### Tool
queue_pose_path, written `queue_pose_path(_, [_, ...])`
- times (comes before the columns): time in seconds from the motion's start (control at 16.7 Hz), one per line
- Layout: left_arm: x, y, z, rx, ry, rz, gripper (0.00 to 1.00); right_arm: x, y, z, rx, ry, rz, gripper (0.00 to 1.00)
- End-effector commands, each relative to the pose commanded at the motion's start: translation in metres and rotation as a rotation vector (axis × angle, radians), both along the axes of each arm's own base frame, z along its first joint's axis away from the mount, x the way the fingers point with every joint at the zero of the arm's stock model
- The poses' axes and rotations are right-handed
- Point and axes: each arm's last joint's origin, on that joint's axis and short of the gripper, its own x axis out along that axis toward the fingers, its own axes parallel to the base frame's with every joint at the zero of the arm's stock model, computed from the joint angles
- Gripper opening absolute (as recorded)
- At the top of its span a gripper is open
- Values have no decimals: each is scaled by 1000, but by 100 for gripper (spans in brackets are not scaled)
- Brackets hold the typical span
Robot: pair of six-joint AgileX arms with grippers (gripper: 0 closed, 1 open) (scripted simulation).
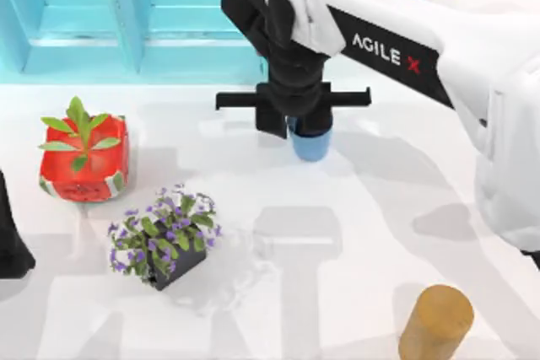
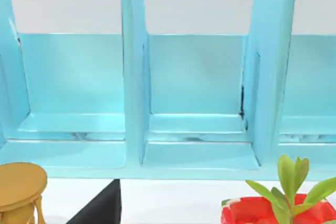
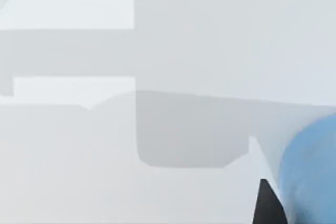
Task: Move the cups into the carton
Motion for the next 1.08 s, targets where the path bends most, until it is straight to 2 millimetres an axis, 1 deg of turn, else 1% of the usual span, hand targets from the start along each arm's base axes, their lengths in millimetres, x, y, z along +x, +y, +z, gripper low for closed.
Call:
queue_pose_path(0.06, [0, 0, 0, 0, 0, 0, 100, 0, 0, 0, 0, 0, 0, 0])
queue_pose_path(0.54, [0, 0, 0, 0, 0, 0, 100, -1, 1, 0, -2, 0, 4, 0])
queue_pose_path(0.6, [0, 0, 0, 0, 0, 0, 100, -1, 0, 1, -2, 2, 4, 0])
queue_pose_path(0.66, [0, 0, 0, 0, 0, 0, 100, 0, -6, 5, -4, 8, 6, 0])
queue_pose_path(0.72, [0, 0, 0, 0, 0, 0, 100, 2, -16, 12, -7, 12, 6, 0])
queue_pose_path(0.78, [0, 0, 0, 0, 0, 0, 100, 4, -27, 24, -6, 9, 4, 0])
queue_pose_path(0.96, [0, 0, 0, 0, 0, 0, 100, 2, -54, 65, 7, -10, 7, 0])
queue_pose_path(1.08, [0, 0, 0, 0, 0, 0, 100, 0, -79, 90, 8, -23, 0, 0])
